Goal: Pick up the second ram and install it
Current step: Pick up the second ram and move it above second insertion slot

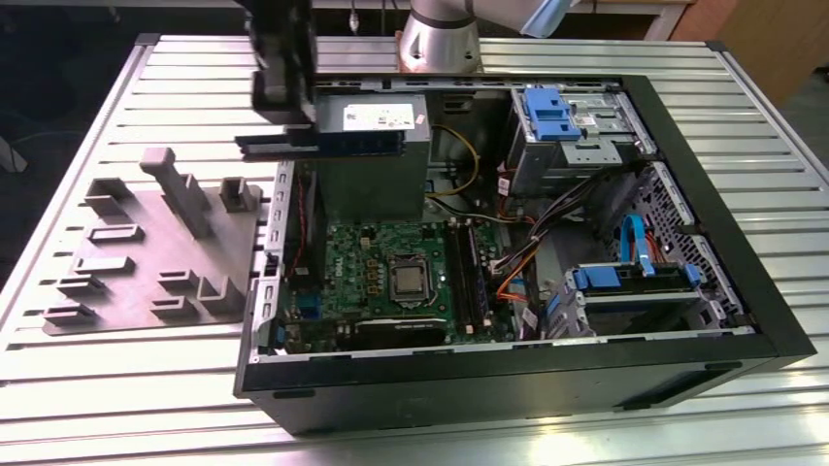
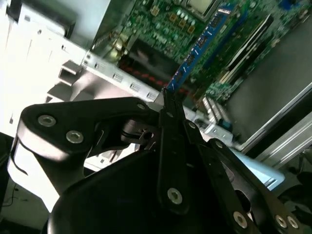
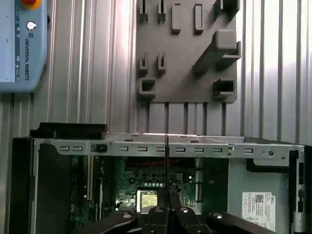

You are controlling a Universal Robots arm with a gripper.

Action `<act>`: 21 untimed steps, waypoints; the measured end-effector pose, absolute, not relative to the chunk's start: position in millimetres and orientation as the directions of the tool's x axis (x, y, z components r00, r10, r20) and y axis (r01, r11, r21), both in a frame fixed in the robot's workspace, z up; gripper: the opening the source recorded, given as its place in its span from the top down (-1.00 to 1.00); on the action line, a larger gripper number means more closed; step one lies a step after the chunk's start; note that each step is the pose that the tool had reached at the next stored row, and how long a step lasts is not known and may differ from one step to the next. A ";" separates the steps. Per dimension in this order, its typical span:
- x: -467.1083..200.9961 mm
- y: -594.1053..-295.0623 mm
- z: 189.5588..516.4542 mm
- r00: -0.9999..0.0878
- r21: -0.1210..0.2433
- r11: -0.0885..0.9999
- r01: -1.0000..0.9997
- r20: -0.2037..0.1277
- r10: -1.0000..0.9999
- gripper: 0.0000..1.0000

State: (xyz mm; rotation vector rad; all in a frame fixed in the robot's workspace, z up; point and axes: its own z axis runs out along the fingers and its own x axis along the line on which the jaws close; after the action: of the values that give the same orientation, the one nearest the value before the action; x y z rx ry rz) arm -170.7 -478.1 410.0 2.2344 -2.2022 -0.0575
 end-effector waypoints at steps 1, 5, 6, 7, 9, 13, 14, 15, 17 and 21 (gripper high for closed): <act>-166.2 -478.1 409.9 0.014 0.028 -0.015 -0.999 -0.023 -1.000 0.77; -148.1 -478.1 409.6 0.014 0.028 -0.015 -0.999 -0.023 -1.000 0.77; -143.6 -478.1 409.4 0.014 0.028 -0.015 -0.999 -0.023 -1.000 0.77; -139.0 -478.1 409.3 0.014 0.028 -0.015 -0.999 -0.023 -1.000 0.77; -130.8 -478.1 409.1 0.014 0.028 -0.015 -0.999 -0.023 -1.000 0.77; -116.9 -478.1 408.6 0.014 0.028 -0.015 -0.999 -0.023 -1.000 0.77; -113.3 -478.1 408.4 0.014 0.028 -0.015 -0.999 -0.023 -1.000 0.77; -109.9 -478.1 408.4 0.014 0.029 -0.015 -0.999 -0.023 -1.000 0.77; -103.5 -478.1 408.0 0.014 0.028 -0.015 -0.999 -0.023 -1.000 0.77; -102.0 -478.2 407.9 0.014 0.028 -0.015 -0.999 -0.023 -1.000 0.77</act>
State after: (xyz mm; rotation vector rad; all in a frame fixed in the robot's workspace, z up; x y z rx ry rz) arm -102.0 -478.2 407.9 2.2344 -2.2022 -0.0575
